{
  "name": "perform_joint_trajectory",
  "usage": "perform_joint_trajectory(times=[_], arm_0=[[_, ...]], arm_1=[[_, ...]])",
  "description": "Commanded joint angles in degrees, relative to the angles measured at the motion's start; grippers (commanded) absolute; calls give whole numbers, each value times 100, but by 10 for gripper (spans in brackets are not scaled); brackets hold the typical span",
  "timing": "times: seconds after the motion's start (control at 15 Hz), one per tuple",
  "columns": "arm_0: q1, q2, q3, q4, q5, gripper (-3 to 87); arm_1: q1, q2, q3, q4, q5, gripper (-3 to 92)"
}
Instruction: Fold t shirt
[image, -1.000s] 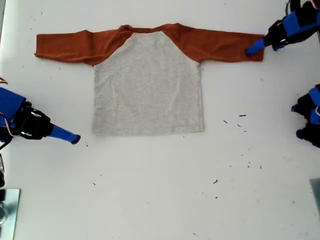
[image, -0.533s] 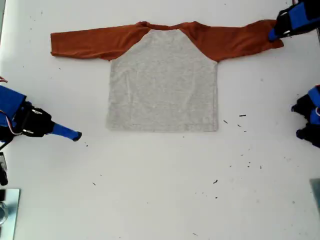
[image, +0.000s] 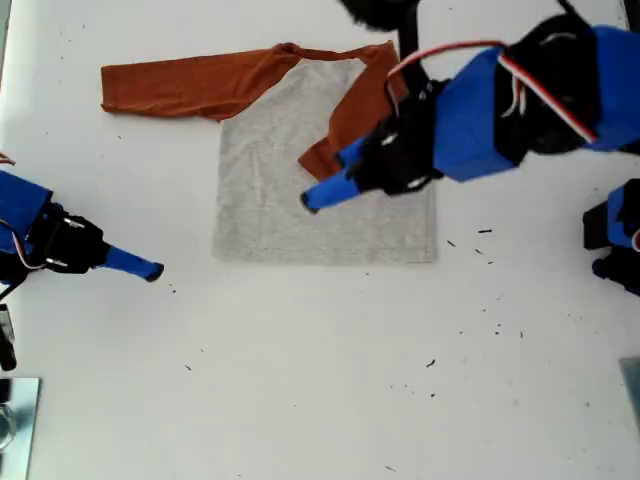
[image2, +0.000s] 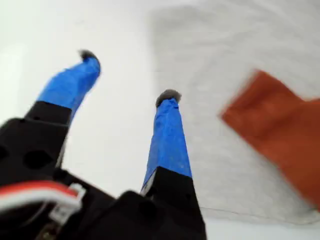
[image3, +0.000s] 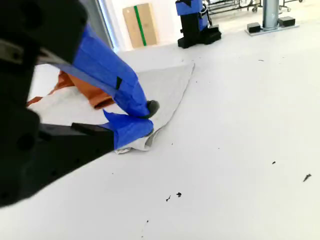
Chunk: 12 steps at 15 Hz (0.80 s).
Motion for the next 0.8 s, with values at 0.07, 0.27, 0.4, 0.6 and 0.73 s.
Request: perform_joint_trajectory(times=[0.07, 0.27, 0.4, 0.6, 0.73], arm_0=[[-9, 35, 70, -26, -35, -3], [0, 35, 70, -26, 9, -2], [132, 35, 70, -26, 378, -2], [-123, 44, 70, -26, 149, -3], [-378, 53, 70, -35, -756, -3]], arm_1=[[562, 1441, 1327, 378, 659, 290], [1503, 4096, 5616, -308, 1204, 164], [1670, 5704, 7840, -316, 1591, 49], [1222, 8895, 10028, 308, 2136, 36], [1020, 9439, 10731, 466, 2522, 35]])
